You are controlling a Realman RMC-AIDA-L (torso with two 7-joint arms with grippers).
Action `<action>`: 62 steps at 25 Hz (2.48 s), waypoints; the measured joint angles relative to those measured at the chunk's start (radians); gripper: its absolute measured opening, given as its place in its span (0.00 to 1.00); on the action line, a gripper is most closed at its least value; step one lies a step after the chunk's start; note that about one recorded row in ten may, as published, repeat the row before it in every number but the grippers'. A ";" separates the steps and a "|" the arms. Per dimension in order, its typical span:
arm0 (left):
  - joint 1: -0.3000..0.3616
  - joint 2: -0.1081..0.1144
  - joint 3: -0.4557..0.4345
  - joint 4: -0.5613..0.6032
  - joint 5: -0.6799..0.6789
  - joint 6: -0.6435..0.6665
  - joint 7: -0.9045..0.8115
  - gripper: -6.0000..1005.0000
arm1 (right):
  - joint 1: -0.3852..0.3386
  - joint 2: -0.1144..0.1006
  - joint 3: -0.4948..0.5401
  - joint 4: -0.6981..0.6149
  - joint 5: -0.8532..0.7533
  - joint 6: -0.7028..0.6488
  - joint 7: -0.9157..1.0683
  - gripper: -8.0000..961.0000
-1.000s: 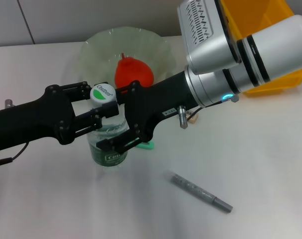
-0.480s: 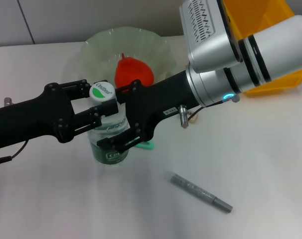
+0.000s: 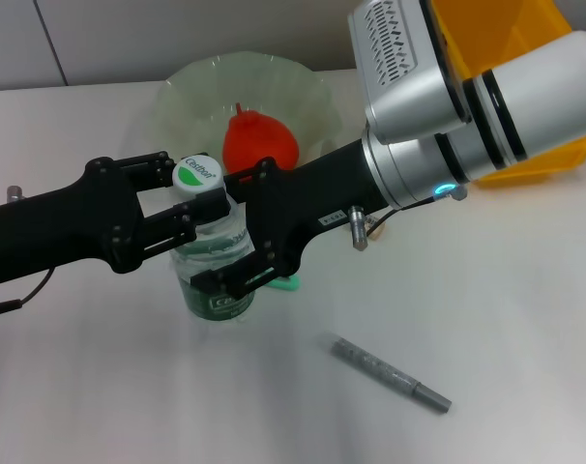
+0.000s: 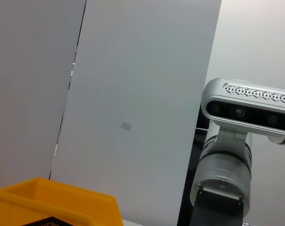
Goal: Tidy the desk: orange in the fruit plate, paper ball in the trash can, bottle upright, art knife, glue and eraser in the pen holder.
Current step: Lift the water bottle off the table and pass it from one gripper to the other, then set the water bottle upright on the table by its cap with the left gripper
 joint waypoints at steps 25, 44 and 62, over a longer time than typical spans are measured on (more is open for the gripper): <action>0.008 0.006 -0.010 0.002 0.008 -0.016 -0.011 0.45 | -0.086 -0.003 0.024 -0.143 0.040 -0.039 0.015 0.81; 0.021 0.028 -0.011 0.037 0.009 -0.028 -0.055 0.45 | -0.233 -0.004 0.234 -0.291 0.036 -0.261 0.035 0.81; 0.109 0.034 -0.052 0.163 0.008 -0.115 -0.082 0.45 | -0.413 -0.006 0.503 -0.141 0.030 -0.398 -0.083 0.81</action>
